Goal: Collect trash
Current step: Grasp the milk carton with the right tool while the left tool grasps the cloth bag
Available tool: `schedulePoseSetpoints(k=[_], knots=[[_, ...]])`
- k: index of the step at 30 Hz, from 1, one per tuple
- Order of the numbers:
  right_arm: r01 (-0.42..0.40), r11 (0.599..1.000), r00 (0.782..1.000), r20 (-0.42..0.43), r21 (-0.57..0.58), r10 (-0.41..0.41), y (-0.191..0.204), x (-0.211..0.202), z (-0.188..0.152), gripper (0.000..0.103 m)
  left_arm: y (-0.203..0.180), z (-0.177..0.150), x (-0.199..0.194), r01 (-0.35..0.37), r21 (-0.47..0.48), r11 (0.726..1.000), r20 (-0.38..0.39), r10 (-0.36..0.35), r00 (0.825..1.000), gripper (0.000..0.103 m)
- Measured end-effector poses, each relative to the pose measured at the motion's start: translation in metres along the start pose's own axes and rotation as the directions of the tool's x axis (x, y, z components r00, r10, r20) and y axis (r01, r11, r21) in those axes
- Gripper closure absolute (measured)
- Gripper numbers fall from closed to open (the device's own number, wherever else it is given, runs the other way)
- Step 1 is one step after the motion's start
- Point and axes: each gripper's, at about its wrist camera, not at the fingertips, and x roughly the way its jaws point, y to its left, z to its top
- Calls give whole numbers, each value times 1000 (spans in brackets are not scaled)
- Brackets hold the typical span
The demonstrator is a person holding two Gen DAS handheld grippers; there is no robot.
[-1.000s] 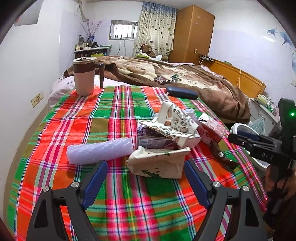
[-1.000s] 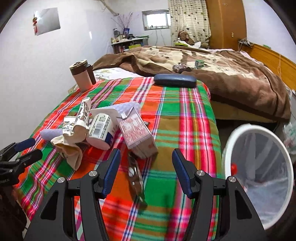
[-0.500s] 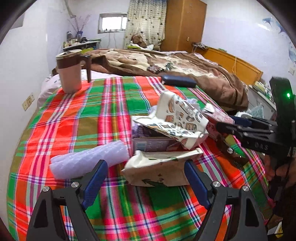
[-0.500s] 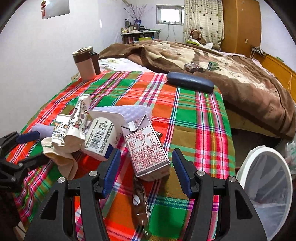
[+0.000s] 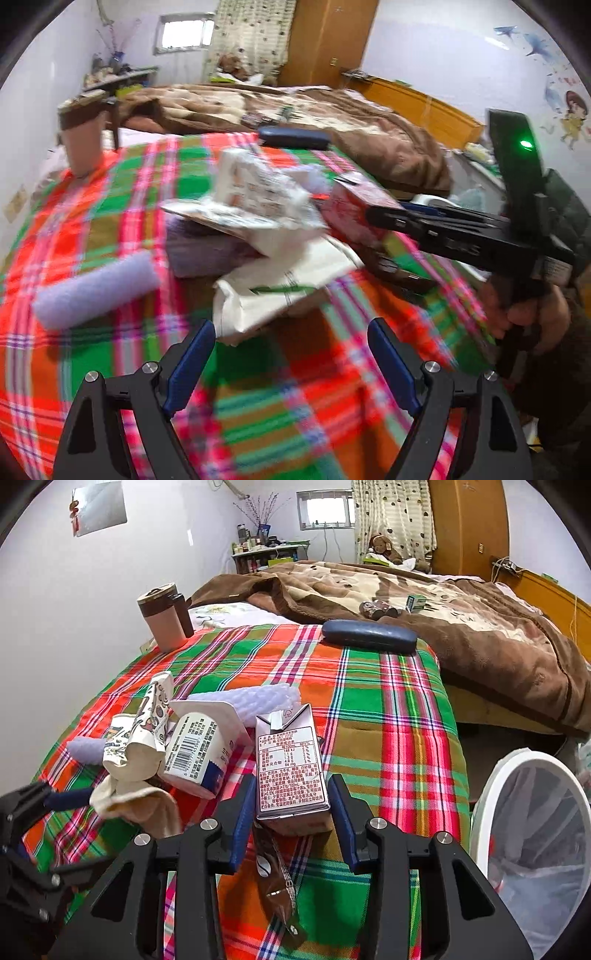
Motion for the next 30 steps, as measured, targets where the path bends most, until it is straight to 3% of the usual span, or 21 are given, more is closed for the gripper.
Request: schedulePoseSetpoints(k=[3, 8, 12, 20, 26, 28, 30], knots=[[0, 1000, 1000, 2, 12, 0, -4, -2, 0, 62, -11, -2, -6, -3, 38, 999, 7, 3, 1000, 19], [-8, 999, 1000, 0, 40, 8, -12, -2, -3, 62, -8, 7, -18, -97, 81, 992, 64, 92, 994, 19], [-19, 998, 1000, 0, 63, 19, -14, -2, -4, 62, -3, 18, -4, -173, 149, 974, 69, 164, 984, 19], [-28, 997, 1000, 1, 68, 28, -17, -2, -5, 62, 4, 30, 33, -153, 170, 973, -14, 158, 987, 19], [-31, 997, 1000, 2, 72, 31, -18, -2, -6, 62, 10, 29, 43, -96, 136, 986, -46, 103, 994, 19], [-32, 997, 999, 3, 75, 32, -18, -2, -6, 62, 12, 28, 45, -78, 126, 989, -57, 86, 995, 23], [-34, 996, 999, 4, 78, 34, -18, -3, -7, 62, 13, 28, 46, -60, 116, 991, -69, 68, 995, 34]])
